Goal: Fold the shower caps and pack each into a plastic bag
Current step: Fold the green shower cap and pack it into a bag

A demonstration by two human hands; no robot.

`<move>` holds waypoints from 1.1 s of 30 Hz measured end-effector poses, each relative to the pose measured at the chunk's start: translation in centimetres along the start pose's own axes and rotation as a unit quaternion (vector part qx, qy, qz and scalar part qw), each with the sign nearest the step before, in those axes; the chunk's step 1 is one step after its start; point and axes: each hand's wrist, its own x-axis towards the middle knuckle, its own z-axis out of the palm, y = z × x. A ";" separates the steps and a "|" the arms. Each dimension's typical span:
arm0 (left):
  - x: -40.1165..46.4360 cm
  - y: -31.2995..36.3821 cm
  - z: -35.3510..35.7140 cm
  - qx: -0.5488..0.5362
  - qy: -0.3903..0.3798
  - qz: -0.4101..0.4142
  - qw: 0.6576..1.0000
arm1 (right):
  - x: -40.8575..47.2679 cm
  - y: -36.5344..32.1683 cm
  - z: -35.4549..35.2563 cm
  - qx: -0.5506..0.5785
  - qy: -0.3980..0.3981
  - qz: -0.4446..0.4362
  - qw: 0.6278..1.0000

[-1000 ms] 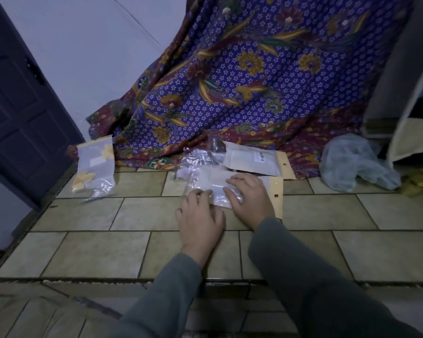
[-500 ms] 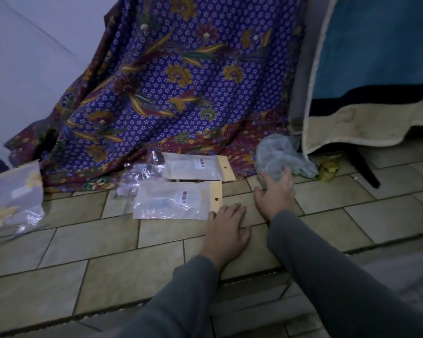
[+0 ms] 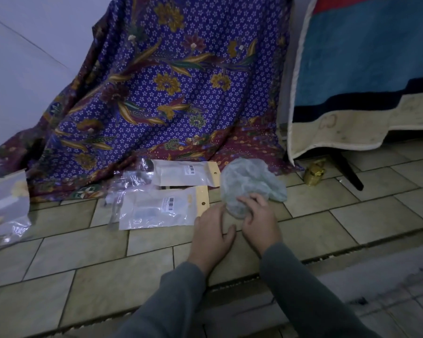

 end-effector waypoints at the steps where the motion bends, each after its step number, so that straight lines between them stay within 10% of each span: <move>1: 0.1 0.1 -0.3 -0.048 0.029 -0.010 0.998 | -0.3 -0.3 -0.2 -0.002 0.003 -0.018 1.000; 15: 1.8 1.3 -10.9 -0.260 0.163 -0.002 0.952 | 1.8 -9.3 -2.6 -0.047 0.196 -0.191 0.961; 22: 0.4 -1.3 -16.2 -0.342 0.039 -0.058 0.937 | 3.8 -14.1 -1.8 0.133 0.142 -0.079 0.978; 28: -2.1 -3.1 -16.7 -0.253 -0.027 -0.219 0.942 | 2.7 -15.8 0.2 0.368 0.030 0.165 0.915; 33: -2.5 -5.9 -18.4 -0.112 0.108 -0.279 0.948 | 1.7 -13.7 2.4 0.130 -0.045 0.169 0.976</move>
